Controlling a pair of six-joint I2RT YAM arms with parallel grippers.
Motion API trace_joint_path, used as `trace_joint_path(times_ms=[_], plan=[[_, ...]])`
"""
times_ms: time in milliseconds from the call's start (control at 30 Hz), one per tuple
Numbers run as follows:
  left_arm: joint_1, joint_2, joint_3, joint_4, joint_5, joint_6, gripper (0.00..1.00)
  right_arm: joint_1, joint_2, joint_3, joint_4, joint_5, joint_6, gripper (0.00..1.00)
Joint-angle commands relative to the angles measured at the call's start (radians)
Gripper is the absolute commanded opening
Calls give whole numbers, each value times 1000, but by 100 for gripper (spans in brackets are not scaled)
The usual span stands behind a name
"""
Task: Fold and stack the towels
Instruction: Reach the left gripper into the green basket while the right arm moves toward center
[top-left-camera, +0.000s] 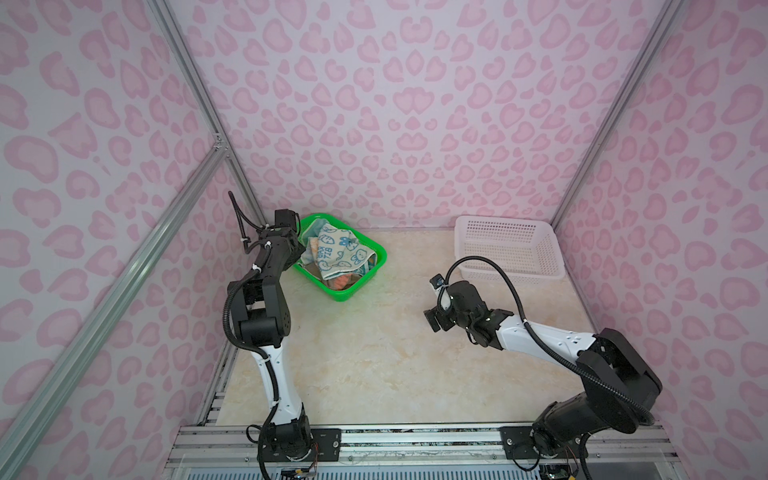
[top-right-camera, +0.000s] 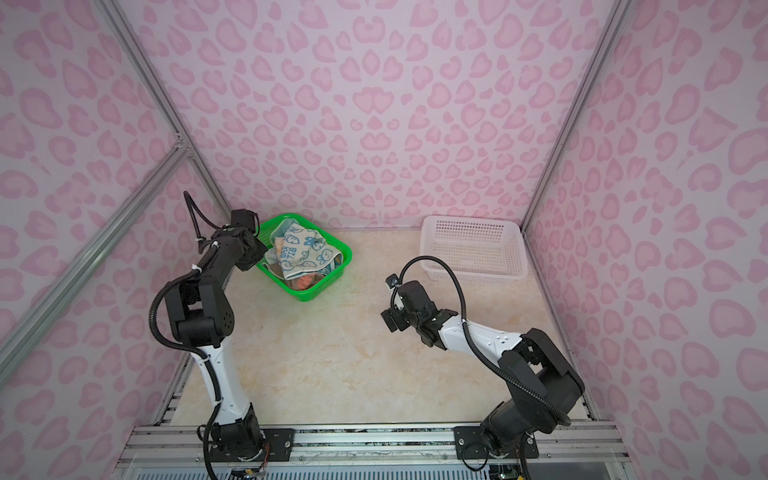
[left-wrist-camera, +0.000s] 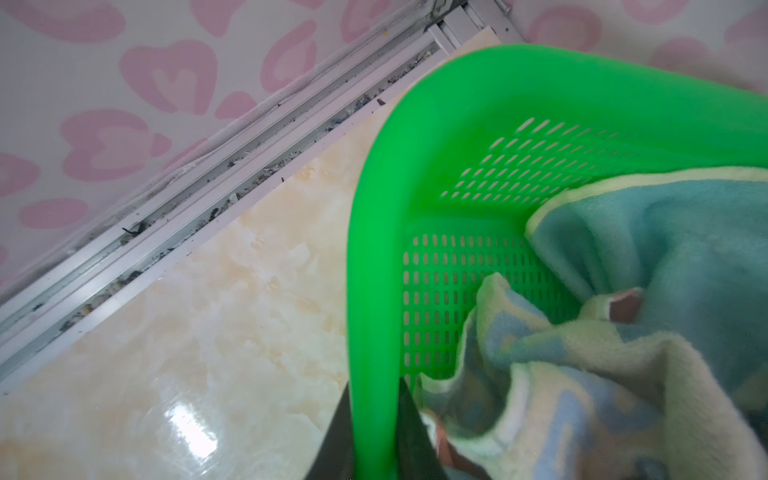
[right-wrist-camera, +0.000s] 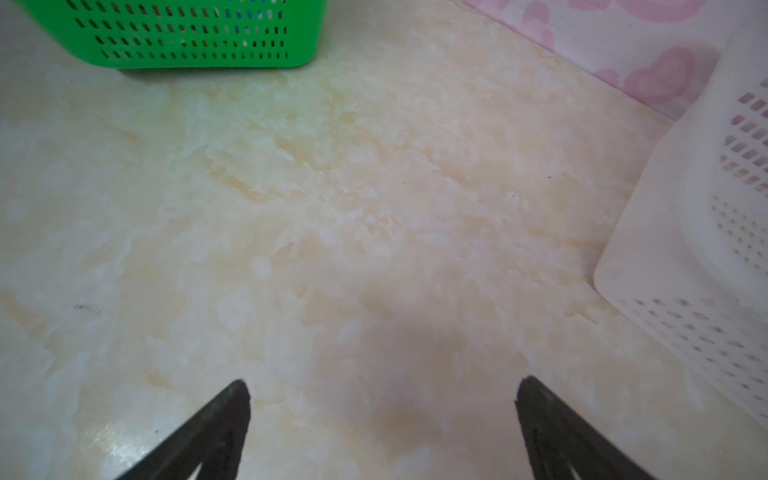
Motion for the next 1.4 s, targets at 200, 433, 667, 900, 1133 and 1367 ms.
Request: trace_joint_path(times_ms=[200, 433, 667, 900, 1133, 1367], plan=[[-6, 5, -11, 82, 98, -51, 81, 30, -14, -10, 7, 8, 6, 100], [-89, -200, -168, 136, 79, 53, 86, 35, -15, -9, 10, 8, 22, 100], [-162, -281, -254, 140, 45, 77, 83, 61, 12, 8, 6, 22, 28, 100], [-174, -314, -302, 191, 101, 77, 81, 88, 14, 15, -31, 53, 14, 100], [-218, -250, -265, 182, 190, 88, 75, 96, 29, 23, -46, 58, 22, 100], [-260, -179, -217, 147, 181, 100, 56, 105, 47, 51, -90, 67, 21, 100]])
